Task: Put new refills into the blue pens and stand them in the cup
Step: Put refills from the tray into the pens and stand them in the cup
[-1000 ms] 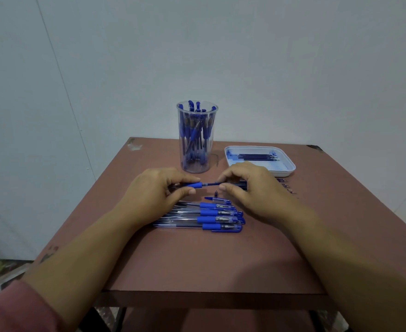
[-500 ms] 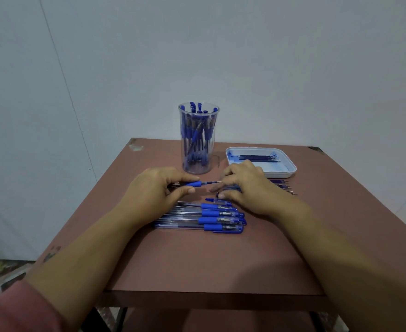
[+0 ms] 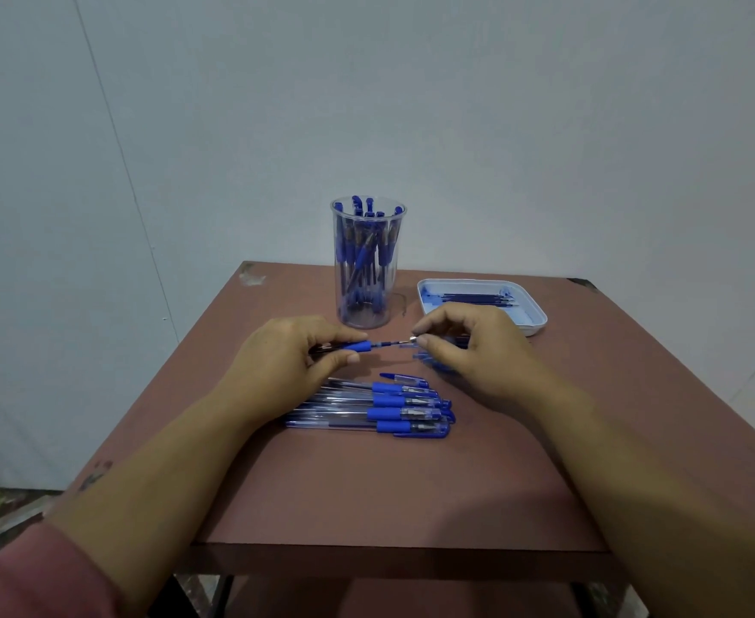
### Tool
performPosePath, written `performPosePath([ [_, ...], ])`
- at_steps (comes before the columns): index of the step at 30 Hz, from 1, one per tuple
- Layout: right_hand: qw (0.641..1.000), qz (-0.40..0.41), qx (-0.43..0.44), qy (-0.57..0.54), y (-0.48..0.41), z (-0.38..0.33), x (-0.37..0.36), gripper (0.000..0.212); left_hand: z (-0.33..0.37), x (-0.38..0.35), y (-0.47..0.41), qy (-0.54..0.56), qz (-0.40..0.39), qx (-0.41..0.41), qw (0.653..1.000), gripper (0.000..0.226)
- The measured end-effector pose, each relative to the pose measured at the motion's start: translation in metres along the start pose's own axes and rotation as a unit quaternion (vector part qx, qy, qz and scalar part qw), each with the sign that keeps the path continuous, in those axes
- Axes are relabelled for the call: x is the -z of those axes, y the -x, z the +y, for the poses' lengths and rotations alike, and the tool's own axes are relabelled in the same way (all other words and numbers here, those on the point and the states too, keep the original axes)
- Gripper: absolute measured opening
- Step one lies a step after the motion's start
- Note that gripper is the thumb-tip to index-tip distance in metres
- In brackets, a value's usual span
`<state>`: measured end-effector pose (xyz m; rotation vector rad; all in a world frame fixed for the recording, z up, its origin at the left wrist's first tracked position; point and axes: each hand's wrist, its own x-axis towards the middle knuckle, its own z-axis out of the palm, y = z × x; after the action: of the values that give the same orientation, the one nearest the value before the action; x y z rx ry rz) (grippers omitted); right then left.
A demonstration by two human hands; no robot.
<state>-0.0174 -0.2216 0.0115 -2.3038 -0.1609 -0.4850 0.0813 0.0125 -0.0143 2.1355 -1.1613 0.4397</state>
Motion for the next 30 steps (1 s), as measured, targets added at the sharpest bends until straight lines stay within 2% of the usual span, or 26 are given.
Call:
performPosePath([
  [3, 1.000, -0.012, -0.002, -0.023, 0.000, -0.002, -0.005, 0.015, 0.001, 0.000, 0.000, 0.000, 0.006, -0.004, 1.000, 0.027],
  [12, 0.998, -0.019, 0.049, 0.030, -0.001, -0.007, -0.018, 0.012, 0.005, -0.002, 0.000, -0.003, 0.002, -0.027, 1.000, 0.025],
  [17, 0.995, -0.014, 0.081, 0.063, -0.001, -0.006, -0.016, 0.027, 0.005, -0.002, -0.001, -0.012, 0.002, -0.031, 0.999, 0.026],
  [24, 0.987, -0.010, 0.114, 0.108, -0.003, -0.003, -0.019, 0.014, 0.005, -0.002, 0.000, -0.007, 0.006, -0.044, 0.999, 0.024],
  [30, 0.990, -0.031, 0.098, 0.093, -0.001, -0.005, -0.016, 0.030, 0.009, -0.002, -0.001, 0.000, 0.006, -0.056, 0.998, 0.029],
])
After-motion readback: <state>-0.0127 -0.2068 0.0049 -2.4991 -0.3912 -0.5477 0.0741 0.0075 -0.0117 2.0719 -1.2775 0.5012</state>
